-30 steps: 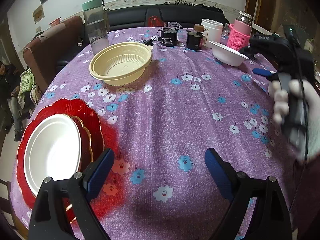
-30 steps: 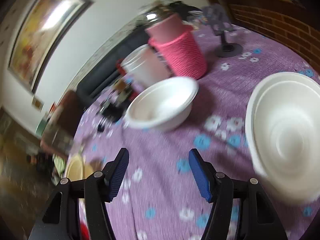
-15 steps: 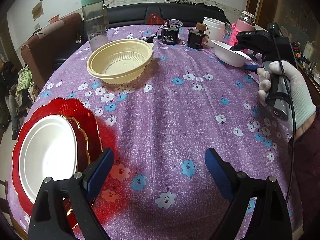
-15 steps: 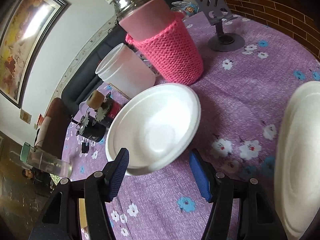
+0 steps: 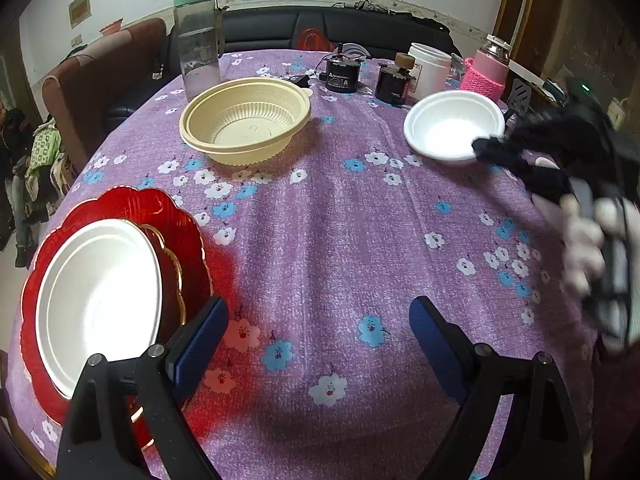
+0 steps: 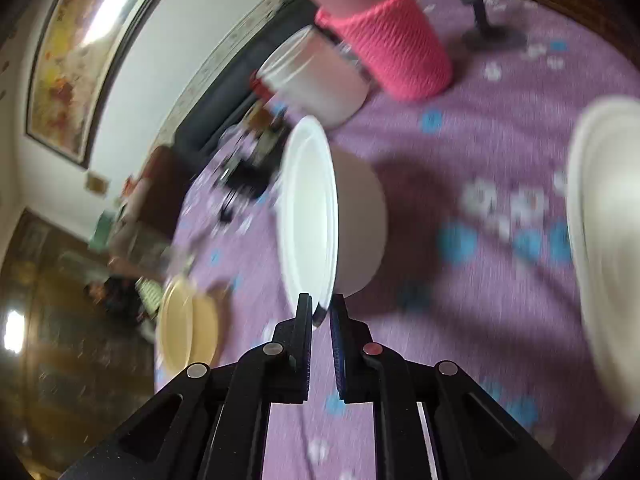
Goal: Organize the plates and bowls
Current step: 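Close the right tool on the large white paper bowl rim and lift, then carry the large white bowl with the right tool while the left tool grips its rim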
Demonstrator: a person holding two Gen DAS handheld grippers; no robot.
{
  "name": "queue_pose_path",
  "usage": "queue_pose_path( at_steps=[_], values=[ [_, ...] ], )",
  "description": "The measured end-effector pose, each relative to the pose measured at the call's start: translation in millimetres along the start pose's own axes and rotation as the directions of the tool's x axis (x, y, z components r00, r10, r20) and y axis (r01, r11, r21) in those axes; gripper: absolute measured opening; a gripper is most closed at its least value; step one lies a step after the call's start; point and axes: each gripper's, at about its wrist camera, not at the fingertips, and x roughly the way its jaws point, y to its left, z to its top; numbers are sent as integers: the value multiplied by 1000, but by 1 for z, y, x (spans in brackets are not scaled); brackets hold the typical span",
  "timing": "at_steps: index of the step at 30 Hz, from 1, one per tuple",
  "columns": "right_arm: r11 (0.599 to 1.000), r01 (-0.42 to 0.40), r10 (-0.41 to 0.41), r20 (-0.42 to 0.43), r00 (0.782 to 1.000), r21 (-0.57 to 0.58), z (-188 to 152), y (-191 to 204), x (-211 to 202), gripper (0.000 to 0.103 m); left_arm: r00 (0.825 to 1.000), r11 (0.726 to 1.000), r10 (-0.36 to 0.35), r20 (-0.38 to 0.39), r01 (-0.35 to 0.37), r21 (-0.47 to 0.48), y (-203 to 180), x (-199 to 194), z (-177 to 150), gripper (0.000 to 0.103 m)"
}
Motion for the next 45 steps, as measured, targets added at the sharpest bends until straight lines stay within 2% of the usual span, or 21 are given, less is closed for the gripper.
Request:
queue_pose_path(
  at_steps=[3, 6, 8, 10, 11, 14, 16, 18, 22, 27, 31, 33, 35, 38, 39, 42, 43, 44, 45],
  values=[
    [999, -21, 22, 4, 1000, -40, -20, -2, -26, 11, 1000, 1000, -13, 1, 13, -1, -3, -3, -1, 91],
    [998, 30, -26, 89, 996, -52, -31, -16, -66, 20, 999, 999, -32, 4, 32, 1, -8, -7, 0, 91],
    [996, 73, -65, 181, 981, -42, -34, -31, -102, 43, 999, 999, -47, 5, 47, 10, -15, -8, 3, 91],
    [987, 157, -142, 281, 949, -34, -35, -47, -138, 50, 997, 997, -73, 2, 72, 26, -27, -8, 6, 91],
    [978, 207, -187, 322, 928, -31, -33, -54, -153, 51, 995, 995, -96, -4, 96, 31, -35, -7, 9, 91],
    [925, 380, -356, 404, 843, 21, -23, -83, -181, 51, 986, 985, -167, -23, 168, 39, -61, -3, 19, 91],
    [906, 420, -406, 402, 821, 58, -15, -101, -185, 51, 977, 976, -211, -30, 213, 48, -80, 0, 27, 91],
    [903, 416, -424, 377, 823, 105, -5, -122, -182, 51, 971, 968, -238, -36, 240, 69, -107, 5, 39, 91],
    [913, 380, -407, 347, 845, 147, 0, -144, -166, 51, 954, 948, -292, -62, 297, 110, -155, 18, 62, 91],
    [927, 335, -374, 326, 868, 171, -1, -163, -142, 51, 926, 931, -350, -144, 360, 53, -187, 46, 84, 91],
    [939, 295, -338, 318, 886, 177, -1, -174, -136, 47, 925, 933, -339, -171, 354, 68, -214, 66, 92, 90],
    [943, 280, -325, 312, 893, 181, -2, -178, -136, 45, 924, 933, -331, -191, 351, 80, -232, 80, 97, 86],
    [946, 264, -312, 310, 898, 189, -2, -182, -137, 43, 917, 929, -334, -218, 359, 87, -245, 93, 100, 71],
    [949, 256, -302, 308, 902, 181, -2, -183, -137, 41, 907, 927, -331, -262, 365, 92, -265, 113, 105, 56],
    [950, 257, -300, 306, 903, 175, -2, -183, -136, 40, 905, 927, -329, -271, 364, 89, -269, 119, 106, 55],
    [958, 241, -279, 297, 913, 158, -1, -181, -133, 24, 899, 927, -329, -291, 365, 81, -277, 131, 109, 39],
    [960, 235, -272, 298, 915, 153, -2, -180, -133, 16, 895, 925, -330, -300, 370, 84, -279, 134, 108, 27],
    [961, 233, -269, 300, 915, 150, -2, -179, -133, 13, 891, 923, -330, -311, 373, 91, -281, 136, 106, 17],
    [961, 237, -271, 303, 914, 144, -2, -177, -133, 12, 895, 926, -316, -315, 364, 104, -283, 137, 104, 16]
  ],
)
